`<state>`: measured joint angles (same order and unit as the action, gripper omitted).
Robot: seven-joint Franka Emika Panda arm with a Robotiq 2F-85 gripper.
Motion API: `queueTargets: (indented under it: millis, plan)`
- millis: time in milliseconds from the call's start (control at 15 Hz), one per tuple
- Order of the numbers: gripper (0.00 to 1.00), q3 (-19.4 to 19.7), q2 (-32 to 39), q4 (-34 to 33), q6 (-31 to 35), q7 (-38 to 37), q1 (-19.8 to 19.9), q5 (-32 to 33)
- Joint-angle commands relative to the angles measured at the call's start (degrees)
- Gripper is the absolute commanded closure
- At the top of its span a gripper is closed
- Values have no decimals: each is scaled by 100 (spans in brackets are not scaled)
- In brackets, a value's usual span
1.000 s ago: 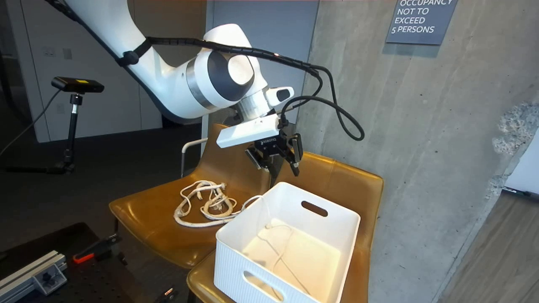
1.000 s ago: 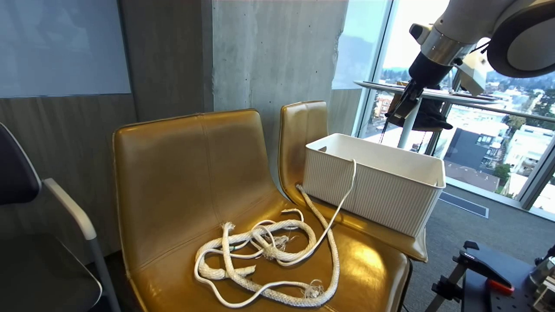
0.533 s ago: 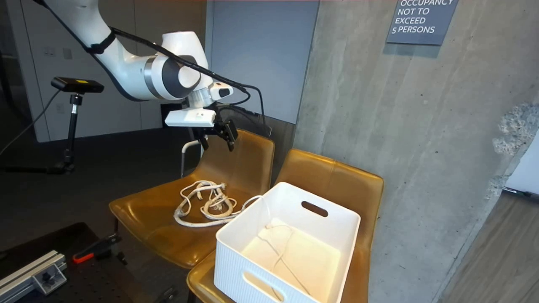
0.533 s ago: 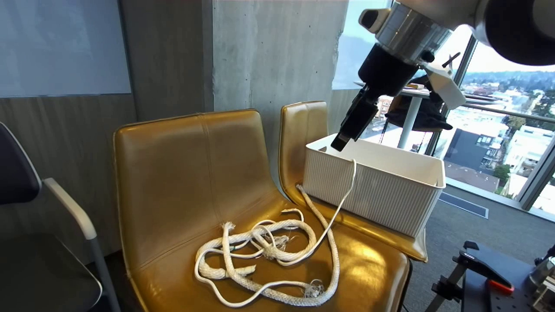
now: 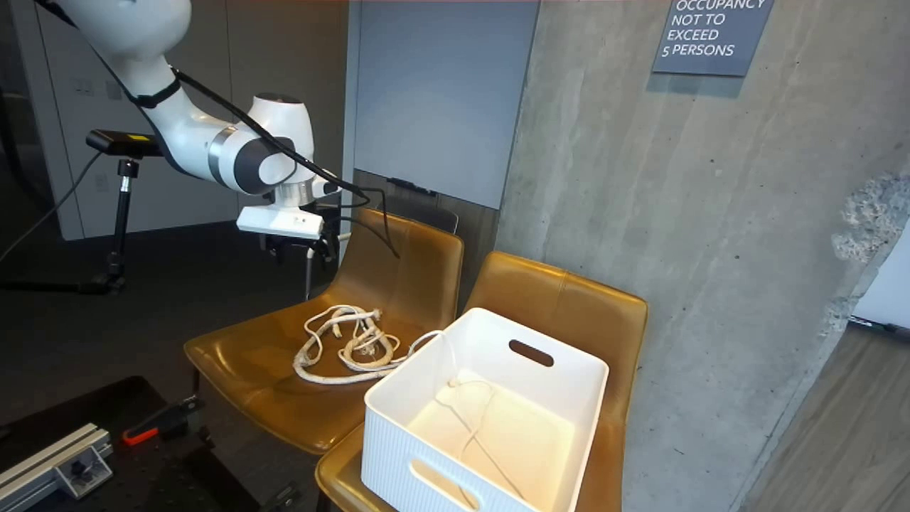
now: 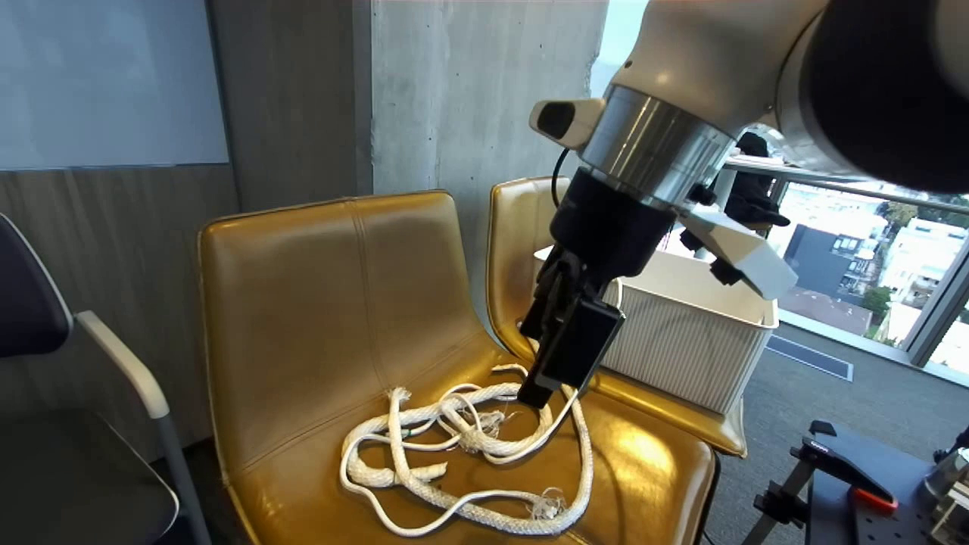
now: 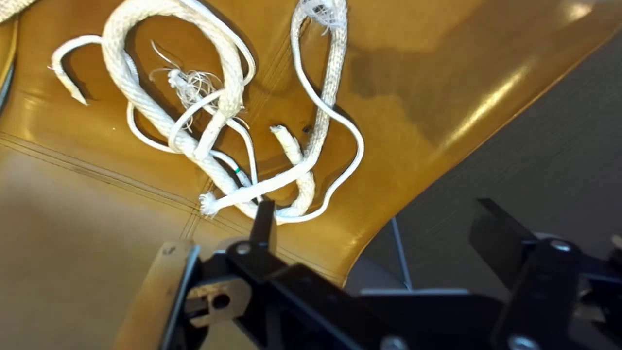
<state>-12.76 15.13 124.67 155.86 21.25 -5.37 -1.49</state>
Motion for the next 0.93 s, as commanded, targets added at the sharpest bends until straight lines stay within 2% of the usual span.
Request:
queueTargets:
  millis: [0,400,867]
  plan:
    - [0,-20,555,-448,-237,749,219,161]
    - [0,41,1458,-967,-387,1579,518,643]
    - [0,191,2546,-1740,-464,2223,576,1250]
